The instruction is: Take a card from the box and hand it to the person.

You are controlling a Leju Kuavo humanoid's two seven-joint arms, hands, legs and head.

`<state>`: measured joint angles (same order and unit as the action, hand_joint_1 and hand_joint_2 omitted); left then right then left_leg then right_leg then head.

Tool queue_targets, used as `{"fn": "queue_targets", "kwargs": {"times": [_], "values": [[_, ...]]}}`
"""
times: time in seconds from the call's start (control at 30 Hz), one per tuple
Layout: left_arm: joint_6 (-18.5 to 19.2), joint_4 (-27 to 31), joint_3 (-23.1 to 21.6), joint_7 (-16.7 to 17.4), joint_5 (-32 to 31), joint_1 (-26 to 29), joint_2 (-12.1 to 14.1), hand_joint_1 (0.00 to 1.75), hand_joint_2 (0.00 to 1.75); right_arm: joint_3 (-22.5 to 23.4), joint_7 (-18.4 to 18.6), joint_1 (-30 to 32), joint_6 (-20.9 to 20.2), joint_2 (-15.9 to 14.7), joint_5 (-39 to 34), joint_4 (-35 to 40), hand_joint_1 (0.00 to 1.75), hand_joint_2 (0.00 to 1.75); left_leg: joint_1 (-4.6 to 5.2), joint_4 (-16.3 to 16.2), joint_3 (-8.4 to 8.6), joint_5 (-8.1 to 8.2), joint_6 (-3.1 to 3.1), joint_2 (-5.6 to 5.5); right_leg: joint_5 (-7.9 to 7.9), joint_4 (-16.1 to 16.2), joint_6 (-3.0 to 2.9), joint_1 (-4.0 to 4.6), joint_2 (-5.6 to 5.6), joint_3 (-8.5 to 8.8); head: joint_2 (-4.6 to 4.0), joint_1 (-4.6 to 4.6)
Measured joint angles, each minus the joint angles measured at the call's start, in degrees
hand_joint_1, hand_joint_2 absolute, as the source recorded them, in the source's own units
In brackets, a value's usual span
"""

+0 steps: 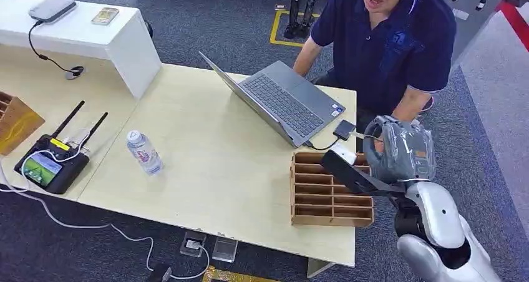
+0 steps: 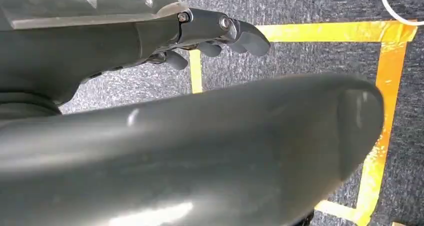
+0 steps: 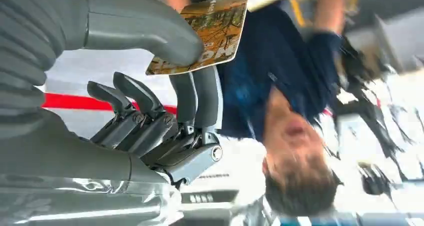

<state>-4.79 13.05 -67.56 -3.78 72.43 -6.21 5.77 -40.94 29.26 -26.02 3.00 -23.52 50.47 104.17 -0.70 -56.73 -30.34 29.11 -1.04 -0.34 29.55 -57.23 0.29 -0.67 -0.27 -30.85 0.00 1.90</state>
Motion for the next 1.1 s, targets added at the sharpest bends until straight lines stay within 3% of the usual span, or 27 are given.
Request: {"fn": "queue_targets", "kwargs": {"times": [0.17, 0.3, 0.63, 0.67, 0.9, 1.1], "values": [[0.0, 0.0, 0.0, -0.1, -0.3, 0.0, -0.2, 0.0, 0.0, -0.1, -4.3, 0.0, 8.8, 1.3, 2.2, -3.7, 1.75, 1.75, 0.0, 0.0, -0.01, 0.0, 0.0, 0.0, 0.0, 0.0, 0.0, 0.0, -0.02, 0.0, 0.0, 0.0], [0.0, 0.0, 0.0, -0.1, -0.3, 0.0, -0.3, 0.0, 0.0, -0.1, -5.4, 0.1, 13.0, 2.1, 3.8, -7.1, 1.75, 1.75, 0.0, 0.0, -0.01, 0.0, 0.0, -0.01, 0.0, 0.0, 0.0, 0.0, -0.02, 0.0, 0.0, 0.0], [0.0, 0.0, 0.0, -0.1, -0.3, 0.0, -0.5, 0.0, 0.0, 0.0, -4.9, 0.1, 15.0, 3.4, 4.7, -12.1, 1.75, 1.75, 0.0, 0.0, -0.01, 0.0, 0.0, -0.01, 0.0, 0.0, 0.0, 0.0, -0.01, -0.01, 0.0, 0.02], [0.0, 0.0, 0.0, -0.1, -0.3, 0.0, -0.5, 0.0, 0.0, 0.0, -4.8, 0.1, 15.0, 3.4, 4.8, -12.3, 0.0, 1.75, 0.0, 0.0, -0.01, 0.0, 0.0, -0.01, 0.0, 0.0, 0.0, 0.0, -0.01, -0.01, 0.0, 0.02], [1.2, 0.0, 0.0, -1.9, -1.1, 0.0, -0.5, 0.0, 0.0, 0.3, -4.5, 0.1, 15.0, 3.6, 4.3, -13.6, 0.0, 1.75, 0.0, 0.0, 0.0, 0.0, 0.0, 0.0, 0.0, 0.0, 0.0, 0.0, -0.01, -0.01, 0.0, 0.02], [0.6, 0.0, 0.0, -2.1, -0.2, 0.0, -0.5, 0.0, 0.0, 1.8, -9.5, 1.7, 15.1, 4.0, -13.7, -13.7, 0.0, 1.75, 0.0, 0.0, 0.01, 0.0, 0.0, -0.01, 0.0, 0.0, 0.0, 0.0, -0.02, -0.01, 0.0, 0.02]]}}
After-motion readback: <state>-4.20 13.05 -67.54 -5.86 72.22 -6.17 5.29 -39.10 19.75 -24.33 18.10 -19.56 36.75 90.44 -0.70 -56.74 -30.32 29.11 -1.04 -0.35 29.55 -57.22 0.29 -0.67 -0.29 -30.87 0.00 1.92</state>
